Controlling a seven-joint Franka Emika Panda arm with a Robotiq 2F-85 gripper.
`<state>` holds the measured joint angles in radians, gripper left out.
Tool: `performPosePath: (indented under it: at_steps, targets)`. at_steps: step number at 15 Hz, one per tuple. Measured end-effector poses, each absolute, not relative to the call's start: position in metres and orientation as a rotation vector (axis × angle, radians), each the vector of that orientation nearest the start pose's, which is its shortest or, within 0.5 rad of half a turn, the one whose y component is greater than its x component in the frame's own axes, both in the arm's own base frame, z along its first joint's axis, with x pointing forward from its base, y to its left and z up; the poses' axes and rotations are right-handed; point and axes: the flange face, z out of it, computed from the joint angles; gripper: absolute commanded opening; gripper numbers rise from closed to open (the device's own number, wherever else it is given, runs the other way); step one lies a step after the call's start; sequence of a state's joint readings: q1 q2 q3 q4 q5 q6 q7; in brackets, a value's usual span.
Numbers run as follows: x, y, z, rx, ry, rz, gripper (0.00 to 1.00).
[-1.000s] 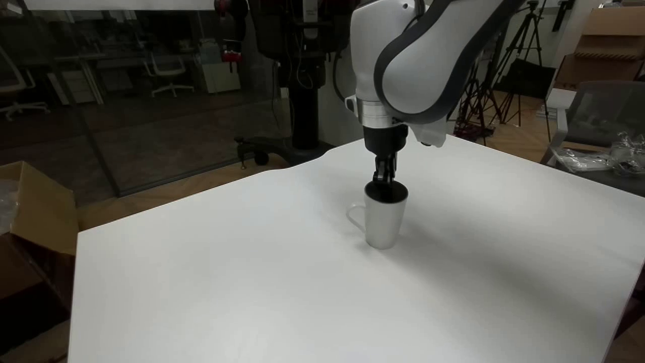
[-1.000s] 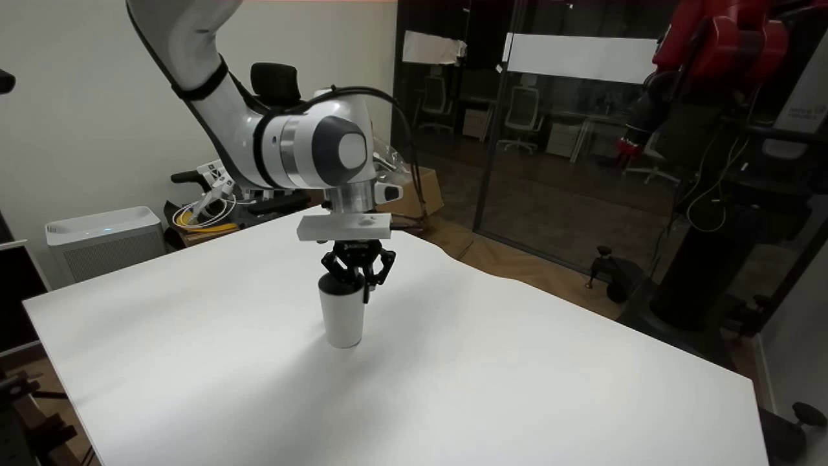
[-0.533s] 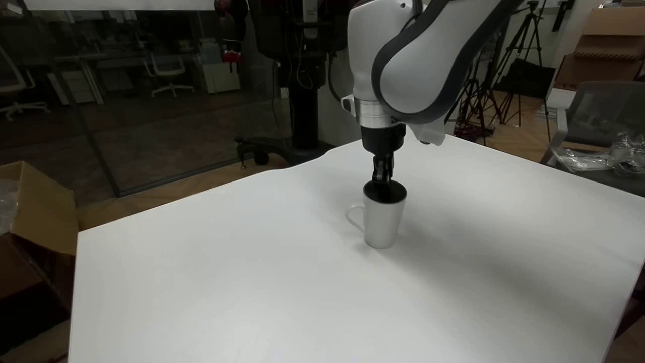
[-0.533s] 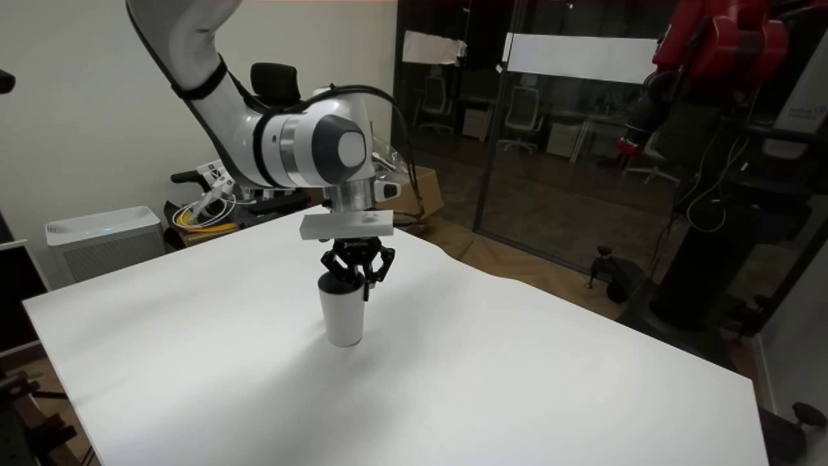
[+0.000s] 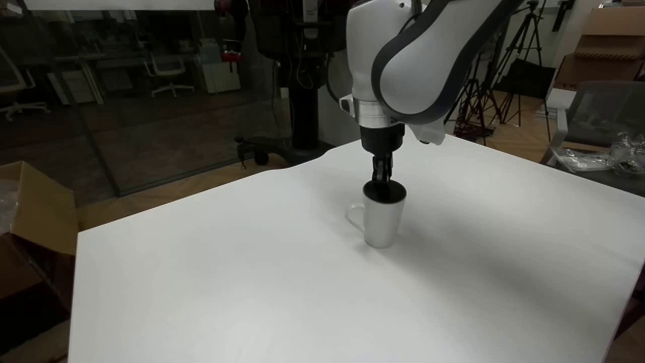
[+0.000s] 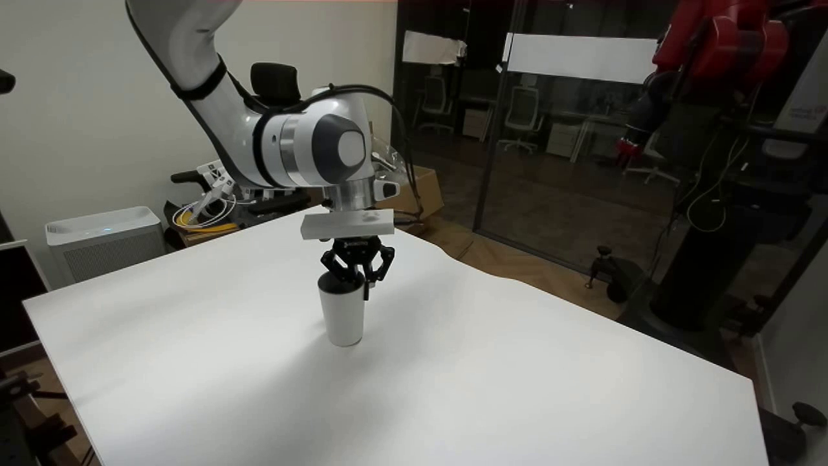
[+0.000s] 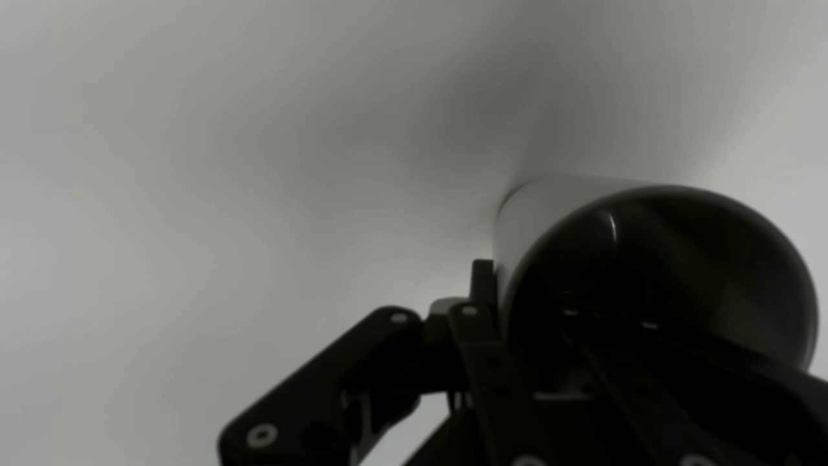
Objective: Move the mug to the right side of the table
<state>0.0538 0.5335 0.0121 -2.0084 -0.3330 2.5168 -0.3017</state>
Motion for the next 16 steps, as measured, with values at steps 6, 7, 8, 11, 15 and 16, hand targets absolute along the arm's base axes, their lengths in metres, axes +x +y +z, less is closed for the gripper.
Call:
performPosePath:
  at_steps: [6,7,8,11,15,16]
  targets:
    - [0.6,0.042,0.183,-3.151,-1.049,0.076,0.03]
    - [0.6,0.042,0.183,-3.151,-1.048,0.076,0.03]
    - [0.6,0.042,0.183,-3.151,-1.048,0.076,0.03]
    - [0.6,0.04,0.183,-3.162,-1.002,0.068,0.03]
    - [0.599,0.019,0.188,-3.179,-0.777,0.012,0.03]
    - [0.598,0.01,0.191,-3.177,-0.711,-0.011,0.03]
